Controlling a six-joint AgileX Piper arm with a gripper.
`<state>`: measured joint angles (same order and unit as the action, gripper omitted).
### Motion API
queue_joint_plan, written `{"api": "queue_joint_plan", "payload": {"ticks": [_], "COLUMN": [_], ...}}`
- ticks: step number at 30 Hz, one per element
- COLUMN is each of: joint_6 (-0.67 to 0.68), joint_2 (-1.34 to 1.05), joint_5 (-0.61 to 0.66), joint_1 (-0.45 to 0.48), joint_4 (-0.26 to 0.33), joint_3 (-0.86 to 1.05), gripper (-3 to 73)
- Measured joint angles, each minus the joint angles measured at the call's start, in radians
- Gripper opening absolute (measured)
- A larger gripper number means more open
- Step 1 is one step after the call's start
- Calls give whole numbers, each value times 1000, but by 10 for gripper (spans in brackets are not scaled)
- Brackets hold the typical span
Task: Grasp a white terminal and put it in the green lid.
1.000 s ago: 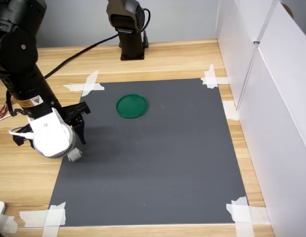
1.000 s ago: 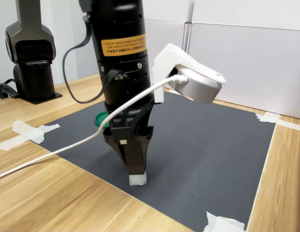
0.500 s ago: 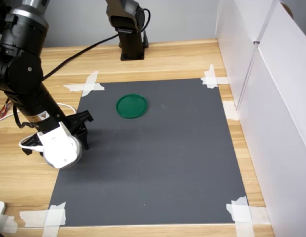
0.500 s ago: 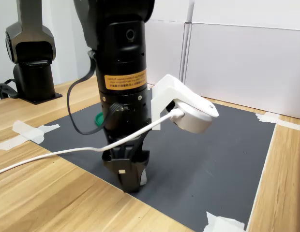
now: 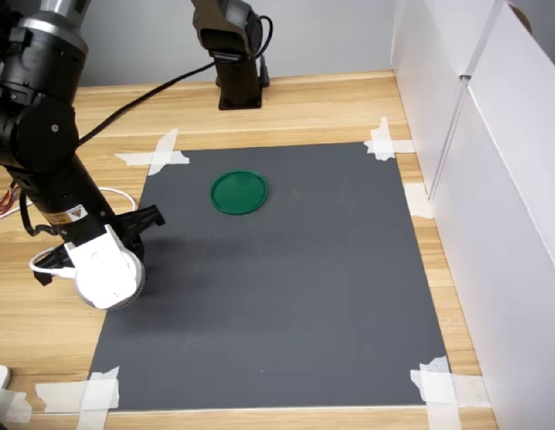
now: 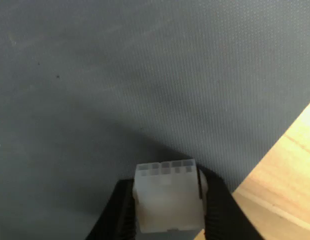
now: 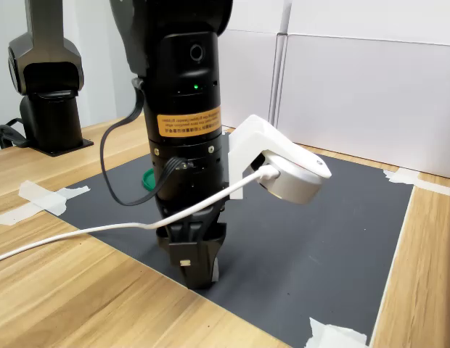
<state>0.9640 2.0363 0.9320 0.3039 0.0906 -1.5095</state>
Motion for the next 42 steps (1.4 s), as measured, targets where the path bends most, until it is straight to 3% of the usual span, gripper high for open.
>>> {"api": "queue_joint_plan", "payload": {"ticks": [18,31,42], "joint_6": [0,-37,28], "joint_2": [-144,-269,-440], "joint_5": [90,222,130], "joint_1": [-3,-204,-267], "joint_4": [35,31,22], "joint_3": [0,4,295], "gripper": [320,320,320]}}
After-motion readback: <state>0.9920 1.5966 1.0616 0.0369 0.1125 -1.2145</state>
